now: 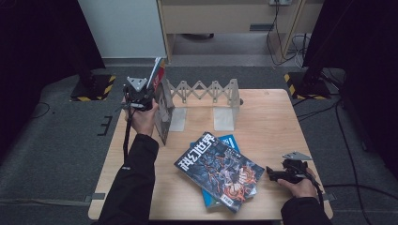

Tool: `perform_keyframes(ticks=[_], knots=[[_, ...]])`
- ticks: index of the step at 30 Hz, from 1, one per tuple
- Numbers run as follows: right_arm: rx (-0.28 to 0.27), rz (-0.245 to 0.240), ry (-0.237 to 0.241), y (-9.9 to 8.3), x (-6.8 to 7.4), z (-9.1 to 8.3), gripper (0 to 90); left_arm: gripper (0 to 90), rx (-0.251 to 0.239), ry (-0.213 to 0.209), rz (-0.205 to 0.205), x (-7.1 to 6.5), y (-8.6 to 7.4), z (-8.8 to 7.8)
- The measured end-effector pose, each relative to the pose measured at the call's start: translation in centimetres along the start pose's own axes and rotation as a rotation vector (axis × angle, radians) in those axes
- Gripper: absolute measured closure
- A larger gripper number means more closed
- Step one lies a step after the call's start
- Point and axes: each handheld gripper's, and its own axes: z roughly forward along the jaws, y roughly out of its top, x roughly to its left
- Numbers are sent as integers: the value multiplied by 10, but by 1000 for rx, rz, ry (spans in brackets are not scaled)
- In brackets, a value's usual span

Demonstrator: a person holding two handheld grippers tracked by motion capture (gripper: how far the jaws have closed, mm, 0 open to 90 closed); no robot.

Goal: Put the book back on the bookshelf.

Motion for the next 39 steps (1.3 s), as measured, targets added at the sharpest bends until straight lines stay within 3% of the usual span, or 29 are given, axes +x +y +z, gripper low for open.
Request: perform_keyframes(ticks=[6,19,34,36,39], knots=[[-1,-2,1,0,0,0,6,862,-15,14,1,2,-3,0],[-1,-2,0,0,0,0,7,820,-5,-39,8,7,-8,-8],[-1,-2,1,0,0,0,7,569,-31,-155,-54,23,-10,-30],[-1,-2,0,0,0,0,7,537,-40,-185,-71,24,-11,-33],[0,-2,0,0,0,0,4,489,-55,-203,-54,25,-12,-40]])
